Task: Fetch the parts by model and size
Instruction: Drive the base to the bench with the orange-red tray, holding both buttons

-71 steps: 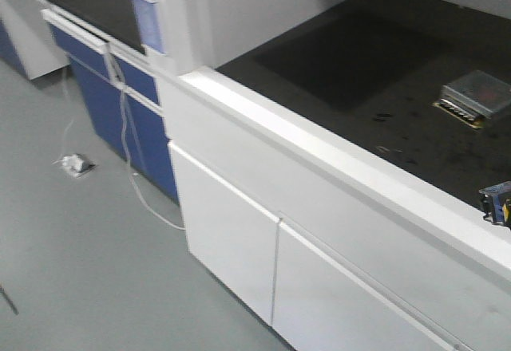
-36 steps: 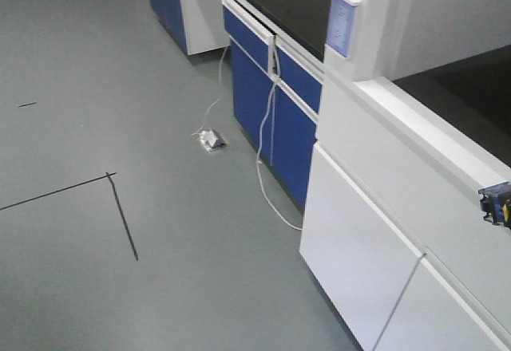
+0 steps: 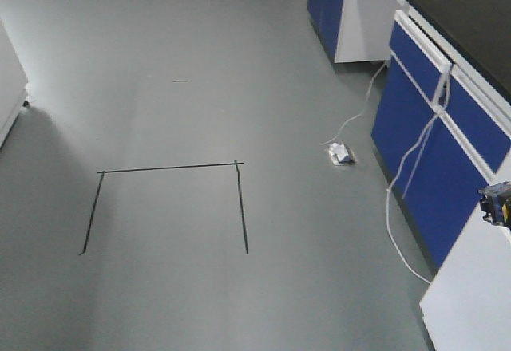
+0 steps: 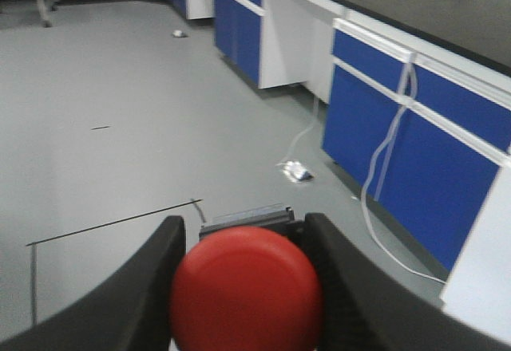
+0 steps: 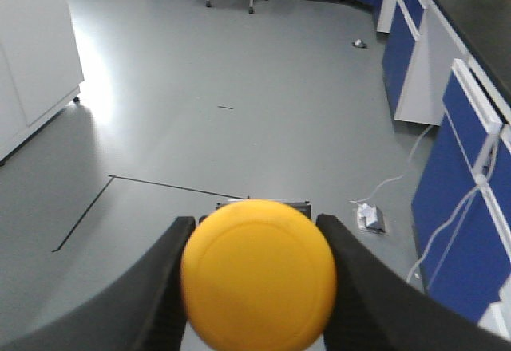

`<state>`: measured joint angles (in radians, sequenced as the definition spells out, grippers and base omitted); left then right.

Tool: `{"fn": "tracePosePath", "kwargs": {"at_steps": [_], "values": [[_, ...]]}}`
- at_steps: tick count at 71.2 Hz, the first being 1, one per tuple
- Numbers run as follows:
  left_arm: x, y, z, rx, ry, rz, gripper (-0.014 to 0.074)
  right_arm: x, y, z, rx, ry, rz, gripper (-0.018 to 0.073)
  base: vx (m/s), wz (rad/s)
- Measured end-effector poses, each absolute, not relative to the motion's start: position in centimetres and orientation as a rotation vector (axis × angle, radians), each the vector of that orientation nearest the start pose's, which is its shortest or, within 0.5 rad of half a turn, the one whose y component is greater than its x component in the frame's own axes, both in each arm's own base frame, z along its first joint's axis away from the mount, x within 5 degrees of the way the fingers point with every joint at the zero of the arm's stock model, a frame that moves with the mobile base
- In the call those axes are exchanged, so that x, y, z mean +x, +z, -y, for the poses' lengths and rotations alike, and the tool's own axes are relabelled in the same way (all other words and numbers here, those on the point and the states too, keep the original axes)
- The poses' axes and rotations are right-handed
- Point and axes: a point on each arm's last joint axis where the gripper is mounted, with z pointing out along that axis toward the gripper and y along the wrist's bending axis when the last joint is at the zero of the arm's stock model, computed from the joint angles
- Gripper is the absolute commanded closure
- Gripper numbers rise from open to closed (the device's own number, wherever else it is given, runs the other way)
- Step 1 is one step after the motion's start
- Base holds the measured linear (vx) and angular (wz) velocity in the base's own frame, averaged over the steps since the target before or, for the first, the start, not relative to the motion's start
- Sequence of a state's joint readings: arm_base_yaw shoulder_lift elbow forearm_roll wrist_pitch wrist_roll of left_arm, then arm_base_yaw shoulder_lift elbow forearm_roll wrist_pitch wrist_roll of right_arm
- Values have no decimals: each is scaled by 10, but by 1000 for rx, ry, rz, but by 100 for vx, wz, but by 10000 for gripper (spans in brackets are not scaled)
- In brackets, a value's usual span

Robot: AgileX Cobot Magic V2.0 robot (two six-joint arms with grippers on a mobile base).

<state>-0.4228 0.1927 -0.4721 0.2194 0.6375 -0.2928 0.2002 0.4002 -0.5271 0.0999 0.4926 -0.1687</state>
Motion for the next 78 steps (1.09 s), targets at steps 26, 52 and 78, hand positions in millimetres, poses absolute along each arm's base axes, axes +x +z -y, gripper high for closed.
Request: {"fn": "tracePosePath", "kwargs": {"at_steps": [26, 52, 78], "values": [[45, 302, 7, 190, -260, -1826, 603, 80, 318, -21, -291, 128, -1826, 564, 16, 37], [45, 302, 7, 190, -260, -1826, 603, 80, 318, -21, -291, 128, -1826, 564, 29, -2], [45, 302, 7, 190, -260, -1825, 603, 80, 318, -21, -291, 128, -1826, 564, 42, -8]]}}
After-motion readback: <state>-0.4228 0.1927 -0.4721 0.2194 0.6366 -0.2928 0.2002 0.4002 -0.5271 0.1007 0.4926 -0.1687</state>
